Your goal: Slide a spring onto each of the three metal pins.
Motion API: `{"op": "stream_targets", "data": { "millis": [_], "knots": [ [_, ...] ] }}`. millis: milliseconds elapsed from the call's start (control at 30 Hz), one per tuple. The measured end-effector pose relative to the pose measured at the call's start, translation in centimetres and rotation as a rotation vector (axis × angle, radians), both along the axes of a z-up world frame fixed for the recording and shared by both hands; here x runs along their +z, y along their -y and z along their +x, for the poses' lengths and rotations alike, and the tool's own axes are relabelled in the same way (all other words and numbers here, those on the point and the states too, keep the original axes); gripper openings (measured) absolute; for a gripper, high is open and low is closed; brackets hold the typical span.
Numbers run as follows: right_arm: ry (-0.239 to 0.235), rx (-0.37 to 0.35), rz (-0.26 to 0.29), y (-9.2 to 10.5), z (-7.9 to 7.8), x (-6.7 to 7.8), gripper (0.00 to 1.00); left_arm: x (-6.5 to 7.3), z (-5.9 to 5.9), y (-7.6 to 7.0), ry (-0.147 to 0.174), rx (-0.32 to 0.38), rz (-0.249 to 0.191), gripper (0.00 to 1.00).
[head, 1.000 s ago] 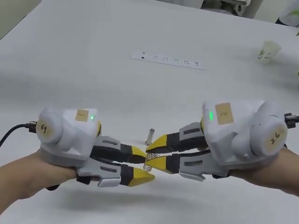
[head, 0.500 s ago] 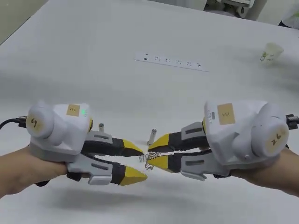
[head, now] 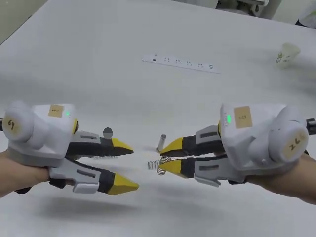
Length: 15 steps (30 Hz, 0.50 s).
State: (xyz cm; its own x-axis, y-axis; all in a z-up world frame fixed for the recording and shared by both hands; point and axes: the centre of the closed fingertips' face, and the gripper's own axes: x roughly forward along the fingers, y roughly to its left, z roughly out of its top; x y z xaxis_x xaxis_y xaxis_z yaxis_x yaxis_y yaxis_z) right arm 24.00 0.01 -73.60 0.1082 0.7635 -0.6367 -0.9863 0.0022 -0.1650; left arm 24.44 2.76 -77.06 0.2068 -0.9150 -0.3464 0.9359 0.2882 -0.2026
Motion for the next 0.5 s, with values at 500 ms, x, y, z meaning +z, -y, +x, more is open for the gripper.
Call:
{"op": "stream_targets", "data": {
  "millis": [500],
  "knots": [
    [0.013, -0.015, -0.009, 0.5, 0.4, -0.2, 0.07, -0.5, 0.7, -4.3, -0.023, 0.125, 0.002, 0.57]
  ]
}}
